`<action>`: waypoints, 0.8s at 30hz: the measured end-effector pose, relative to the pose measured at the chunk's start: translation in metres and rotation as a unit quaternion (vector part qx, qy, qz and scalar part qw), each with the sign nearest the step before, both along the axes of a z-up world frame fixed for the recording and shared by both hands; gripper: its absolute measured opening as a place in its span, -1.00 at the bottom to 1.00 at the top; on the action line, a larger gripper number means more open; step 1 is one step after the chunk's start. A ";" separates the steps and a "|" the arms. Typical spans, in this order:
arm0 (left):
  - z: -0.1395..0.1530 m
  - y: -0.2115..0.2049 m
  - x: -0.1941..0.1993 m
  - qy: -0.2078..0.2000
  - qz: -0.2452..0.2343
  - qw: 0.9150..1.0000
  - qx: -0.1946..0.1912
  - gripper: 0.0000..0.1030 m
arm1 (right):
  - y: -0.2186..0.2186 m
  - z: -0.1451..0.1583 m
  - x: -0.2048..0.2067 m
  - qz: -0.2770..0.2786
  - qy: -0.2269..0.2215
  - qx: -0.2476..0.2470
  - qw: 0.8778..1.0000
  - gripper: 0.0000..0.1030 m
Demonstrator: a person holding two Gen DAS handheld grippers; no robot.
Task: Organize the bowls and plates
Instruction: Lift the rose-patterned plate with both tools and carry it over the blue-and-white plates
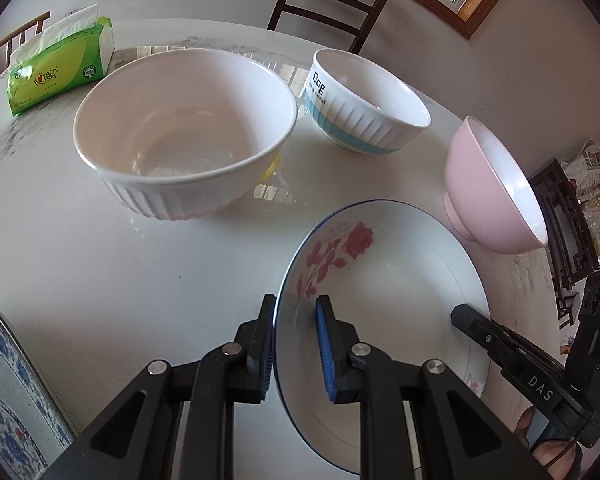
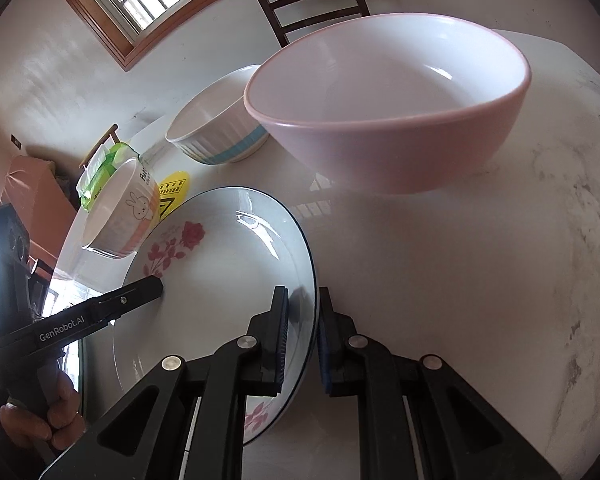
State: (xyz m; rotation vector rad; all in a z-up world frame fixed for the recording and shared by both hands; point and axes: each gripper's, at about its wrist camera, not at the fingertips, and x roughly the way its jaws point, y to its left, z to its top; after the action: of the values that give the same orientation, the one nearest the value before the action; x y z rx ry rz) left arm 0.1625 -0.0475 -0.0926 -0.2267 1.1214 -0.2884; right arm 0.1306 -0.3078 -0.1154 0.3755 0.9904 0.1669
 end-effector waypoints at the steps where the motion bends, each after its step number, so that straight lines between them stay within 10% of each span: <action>1: 0.000 0.002 -0.006 0.001 -0.001 1.000 -0.001 -0.63 | 0.001 0.000 -0.005 0.000 0.001 0.001 1.000 -0.74; 24: 0.004 0.020 -0.062 0.007 -0.055 0.998 0.008 -0.63 | 0.015 -0.004 -0.066 0.008 0.004 0.025 1.000 -0.76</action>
State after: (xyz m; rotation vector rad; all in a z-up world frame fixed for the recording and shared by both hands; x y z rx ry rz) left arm 0.1005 -0.0271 -0.0889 -0.1529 1.1512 -0.3756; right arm 0.0645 -0.2931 -0.1198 0.4135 0.9987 0.2056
